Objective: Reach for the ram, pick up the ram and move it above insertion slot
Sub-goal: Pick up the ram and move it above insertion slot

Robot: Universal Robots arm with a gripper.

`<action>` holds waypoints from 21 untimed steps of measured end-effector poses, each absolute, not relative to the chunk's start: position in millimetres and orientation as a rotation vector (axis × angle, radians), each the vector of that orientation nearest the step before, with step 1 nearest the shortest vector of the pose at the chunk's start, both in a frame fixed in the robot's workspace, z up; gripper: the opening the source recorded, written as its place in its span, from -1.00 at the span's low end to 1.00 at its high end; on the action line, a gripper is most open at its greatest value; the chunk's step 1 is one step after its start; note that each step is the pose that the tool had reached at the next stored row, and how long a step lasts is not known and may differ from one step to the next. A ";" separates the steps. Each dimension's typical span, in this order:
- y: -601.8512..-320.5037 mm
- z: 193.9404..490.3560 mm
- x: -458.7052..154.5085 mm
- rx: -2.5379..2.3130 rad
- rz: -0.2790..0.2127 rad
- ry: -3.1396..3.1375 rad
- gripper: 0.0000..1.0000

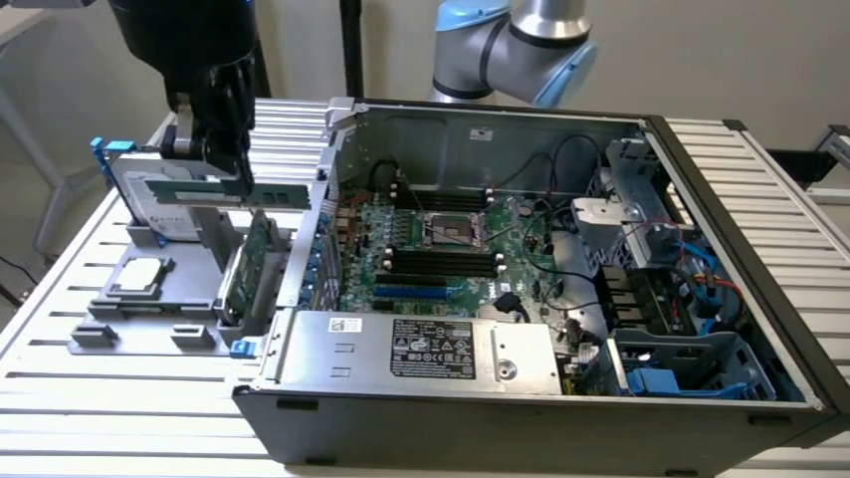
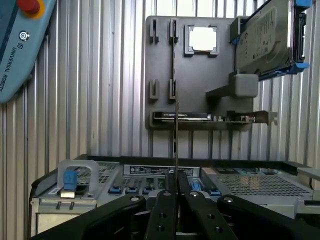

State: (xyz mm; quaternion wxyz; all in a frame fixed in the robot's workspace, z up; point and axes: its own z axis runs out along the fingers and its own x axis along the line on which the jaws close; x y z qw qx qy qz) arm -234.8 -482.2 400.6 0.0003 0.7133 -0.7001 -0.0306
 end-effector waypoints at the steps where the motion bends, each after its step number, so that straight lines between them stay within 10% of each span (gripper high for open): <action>1: -481.3 400.6 -231.8 2.241 -0.096 -2.199 -0.75; 21: -459.9 400.9 -171.6 2.242 -0.099 -2.200 -0.75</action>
